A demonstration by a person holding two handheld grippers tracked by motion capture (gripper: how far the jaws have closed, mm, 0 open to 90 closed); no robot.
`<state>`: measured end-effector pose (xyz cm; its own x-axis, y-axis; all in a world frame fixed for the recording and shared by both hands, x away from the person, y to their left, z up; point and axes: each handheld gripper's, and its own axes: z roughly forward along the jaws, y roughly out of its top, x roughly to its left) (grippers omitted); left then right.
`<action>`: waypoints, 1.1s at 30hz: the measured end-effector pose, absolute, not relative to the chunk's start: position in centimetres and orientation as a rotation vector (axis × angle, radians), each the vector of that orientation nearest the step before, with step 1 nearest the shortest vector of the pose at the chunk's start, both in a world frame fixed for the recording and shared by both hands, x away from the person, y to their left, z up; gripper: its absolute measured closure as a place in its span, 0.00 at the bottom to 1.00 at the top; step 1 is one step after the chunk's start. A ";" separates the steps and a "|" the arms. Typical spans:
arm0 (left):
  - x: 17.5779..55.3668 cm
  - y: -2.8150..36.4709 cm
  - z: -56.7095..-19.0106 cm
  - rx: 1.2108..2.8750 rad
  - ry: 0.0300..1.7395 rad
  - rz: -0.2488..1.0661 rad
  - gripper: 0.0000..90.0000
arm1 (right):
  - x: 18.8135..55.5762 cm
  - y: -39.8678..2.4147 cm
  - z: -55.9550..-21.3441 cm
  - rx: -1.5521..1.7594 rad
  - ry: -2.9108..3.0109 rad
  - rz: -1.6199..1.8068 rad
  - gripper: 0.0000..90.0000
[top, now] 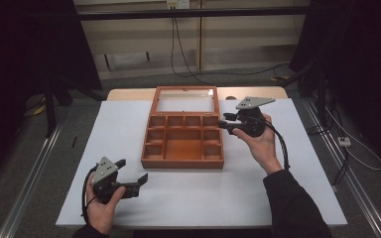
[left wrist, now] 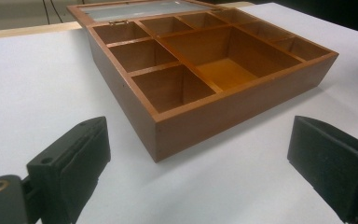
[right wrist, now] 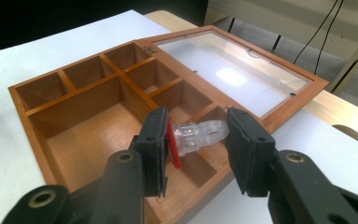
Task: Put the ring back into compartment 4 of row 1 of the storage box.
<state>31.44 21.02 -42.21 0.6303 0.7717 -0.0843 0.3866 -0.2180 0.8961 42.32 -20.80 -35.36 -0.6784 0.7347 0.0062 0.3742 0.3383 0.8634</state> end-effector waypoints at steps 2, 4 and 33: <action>31.4 21.0 -42.2 1.834 0.931 0.472 0.06 | 42.6 -20.7 -35.3 0.978 2.216 1.270 0.67; 31.5 21.0 -42.2 1.837 0.928 0.473 0.06 | 42.8 -20.5 -35.2 0.977 2.220 1.265 0.67; 31.5 21.1 -42.2 1.840 0.933 0.477 0.06 | 47.7 -17.6 -35.9 1.015 2.244 1.190 0.67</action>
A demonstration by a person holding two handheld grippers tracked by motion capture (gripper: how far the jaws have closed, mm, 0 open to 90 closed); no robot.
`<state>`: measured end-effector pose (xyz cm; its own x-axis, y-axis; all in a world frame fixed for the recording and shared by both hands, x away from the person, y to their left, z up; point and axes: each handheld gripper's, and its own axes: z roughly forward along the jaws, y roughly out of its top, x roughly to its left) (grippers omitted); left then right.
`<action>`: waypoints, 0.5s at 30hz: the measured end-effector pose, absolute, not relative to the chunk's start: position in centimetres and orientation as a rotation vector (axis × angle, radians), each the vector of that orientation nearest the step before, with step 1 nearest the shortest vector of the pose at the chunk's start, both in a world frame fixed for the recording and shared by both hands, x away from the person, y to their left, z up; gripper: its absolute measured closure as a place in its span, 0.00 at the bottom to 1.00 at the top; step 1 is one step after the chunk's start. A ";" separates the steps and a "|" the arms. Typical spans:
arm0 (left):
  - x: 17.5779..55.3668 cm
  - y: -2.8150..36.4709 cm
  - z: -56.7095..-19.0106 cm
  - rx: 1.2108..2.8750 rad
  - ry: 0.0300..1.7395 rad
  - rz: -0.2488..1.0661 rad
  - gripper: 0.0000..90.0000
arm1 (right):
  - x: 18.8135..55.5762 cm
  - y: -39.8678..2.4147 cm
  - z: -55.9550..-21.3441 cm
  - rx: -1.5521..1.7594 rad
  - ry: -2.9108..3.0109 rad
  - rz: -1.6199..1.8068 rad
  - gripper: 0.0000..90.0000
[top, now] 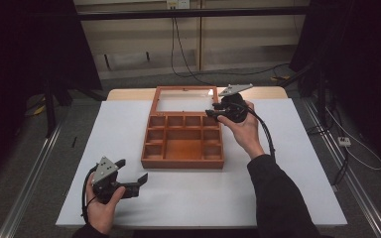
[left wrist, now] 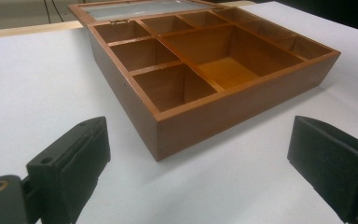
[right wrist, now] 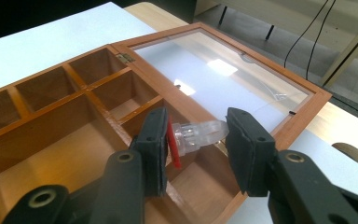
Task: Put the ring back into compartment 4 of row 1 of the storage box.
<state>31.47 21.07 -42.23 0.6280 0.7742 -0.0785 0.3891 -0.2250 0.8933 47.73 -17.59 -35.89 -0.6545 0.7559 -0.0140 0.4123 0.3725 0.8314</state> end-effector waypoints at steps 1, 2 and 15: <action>31.5 21.1 -42.2 1.840 0.933 0.477 0.06 | 48.1 -17.5 -36.0 1.027 2.241 1.186 0.67; 31.5 21.1 -42.2 1.839 0.934 0.476 0.06 | 48.1 -17.5 -36.0 1.027 2.241 1.186 0.67; 31.5 21.1 -42.3 1.837 0.938 0.471 0.06 | 50.0 -17.6 -37.7 1.093 2.250 1.120 0.67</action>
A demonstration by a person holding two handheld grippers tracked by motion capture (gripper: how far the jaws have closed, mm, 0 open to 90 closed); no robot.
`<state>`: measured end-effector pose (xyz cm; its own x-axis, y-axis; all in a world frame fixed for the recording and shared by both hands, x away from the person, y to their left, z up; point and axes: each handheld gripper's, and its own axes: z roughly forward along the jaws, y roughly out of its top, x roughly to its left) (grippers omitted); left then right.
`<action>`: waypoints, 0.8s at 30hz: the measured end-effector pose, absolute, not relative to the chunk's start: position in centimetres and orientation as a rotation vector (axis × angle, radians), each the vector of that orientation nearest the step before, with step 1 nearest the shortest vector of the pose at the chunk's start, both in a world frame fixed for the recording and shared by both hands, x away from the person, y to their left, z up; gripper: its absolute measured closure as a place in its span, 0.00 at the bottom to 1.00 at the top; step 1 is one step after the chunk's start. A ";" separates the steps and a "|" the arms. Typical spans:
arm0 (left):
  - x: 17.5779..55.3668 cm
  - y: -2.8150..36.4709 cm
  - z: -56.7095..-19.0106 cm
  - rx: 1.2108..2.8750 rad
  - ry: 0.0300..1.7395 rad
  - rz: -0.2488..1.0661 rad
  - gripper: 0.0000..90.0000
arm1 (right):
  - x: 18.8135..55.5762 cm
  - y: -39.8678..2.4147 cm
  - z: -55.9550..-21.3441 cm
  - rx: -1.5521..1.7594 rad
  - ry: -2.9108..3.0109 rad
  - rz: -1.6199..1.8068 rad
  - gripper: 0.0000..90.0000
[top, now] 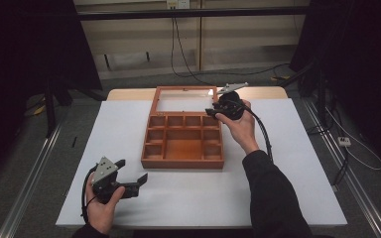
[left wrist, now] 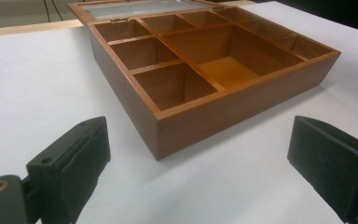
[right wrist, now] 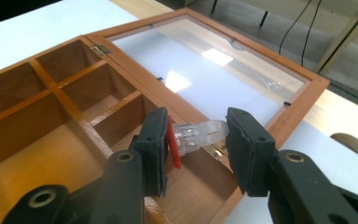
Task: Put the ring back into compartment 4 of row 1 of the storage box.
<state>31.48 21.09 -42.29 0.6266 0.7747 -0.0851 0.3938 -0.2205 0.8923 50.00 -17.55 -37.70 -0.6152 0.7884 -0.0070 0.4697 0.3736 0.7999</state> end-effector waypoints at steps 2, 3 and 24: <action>31.5 21.1 -42.3 1.838 0.937 0.471 0.06 | 50.2 -17.6 -38.0 1.106 2.257 1.095 0.67; 31.5 21.1 -42.3 1.837 0.933 0.470 0.06 | 50.2 -17.6 -38.0 1.106 2.257 1.095 0.67; 31.4 21.1 -42.2 1.822 0.937 0.470 0.06 | 50.4 -17.6 -40.2 1.150 2.269 1.101 0.67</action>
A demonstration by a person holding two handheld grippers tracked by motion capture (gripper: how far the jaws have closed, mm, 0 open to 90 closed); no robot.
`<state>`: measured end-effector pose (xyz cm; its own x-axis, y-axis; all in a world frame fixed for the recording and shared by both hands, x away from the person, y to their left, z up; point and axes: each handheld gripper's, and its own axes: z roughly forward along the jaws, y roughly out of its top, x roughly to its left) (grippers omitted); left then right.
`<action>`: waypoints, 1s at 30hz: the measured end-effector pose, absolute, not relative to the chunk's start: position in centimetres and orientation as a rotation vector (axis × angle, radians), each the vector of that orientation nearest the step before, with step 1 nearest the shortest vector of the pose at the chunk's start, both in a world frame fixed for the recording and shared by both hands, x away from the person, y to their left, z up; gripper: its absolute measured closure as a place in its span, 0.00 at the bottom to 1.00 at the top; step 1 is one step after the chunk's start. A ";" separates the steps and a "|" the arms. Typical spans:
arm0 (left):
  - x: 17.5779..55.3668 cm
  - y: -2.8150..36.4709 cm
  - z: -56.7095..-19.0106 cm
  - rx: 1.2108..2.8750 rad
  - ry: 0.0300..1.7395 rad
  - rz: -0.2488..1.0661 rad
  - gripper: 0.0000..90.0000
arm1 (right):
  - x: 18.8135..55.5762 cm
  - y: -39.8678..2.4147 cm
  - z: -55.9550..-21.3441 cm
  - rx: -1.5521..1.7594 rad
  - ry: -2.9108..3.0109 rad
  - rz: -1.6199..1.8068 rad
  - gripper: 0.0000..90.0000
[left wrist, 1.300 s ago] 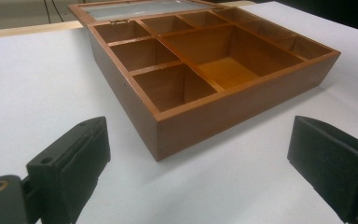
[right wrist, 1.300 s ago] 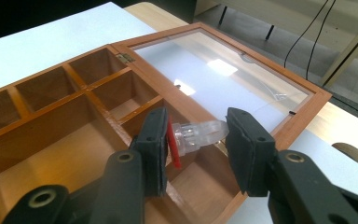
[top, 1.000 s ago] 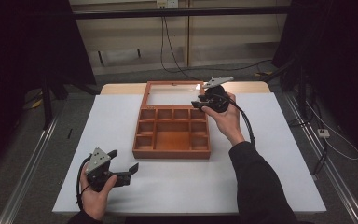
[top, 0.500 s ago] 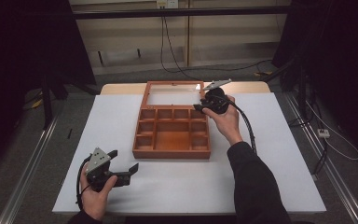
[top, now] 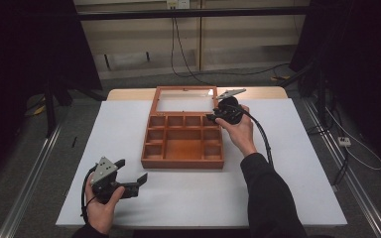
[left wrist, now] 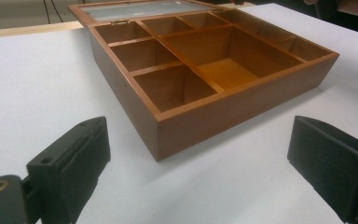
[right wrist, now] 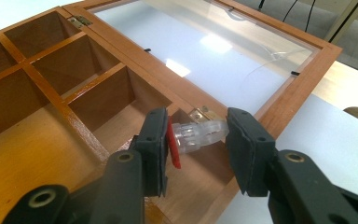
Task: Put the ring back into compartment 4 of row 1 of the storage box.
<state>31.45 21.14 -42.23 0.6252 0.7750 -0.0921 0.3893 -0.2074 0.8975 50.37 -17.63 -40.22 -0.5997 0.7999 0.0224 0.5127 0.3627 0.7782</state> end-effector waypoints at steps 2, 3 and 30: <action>31.4 21.1 -42.2 1.825 0.937 0.471 0.06 | 50.4 -17.5 -40.4 1.144 2.272 1.099 0.67; 31.5 21.1 -42.2 1.826 0.937 0.470 0.06 | 50.3 -17.4 -40.5 1.148 2.275 1.097 0.67; 31.4 21.1 -42.2 1.823 0.933 0.468 0.06 | 50.5 -16.8 -41.4 1.164 2.266 1.084 0.66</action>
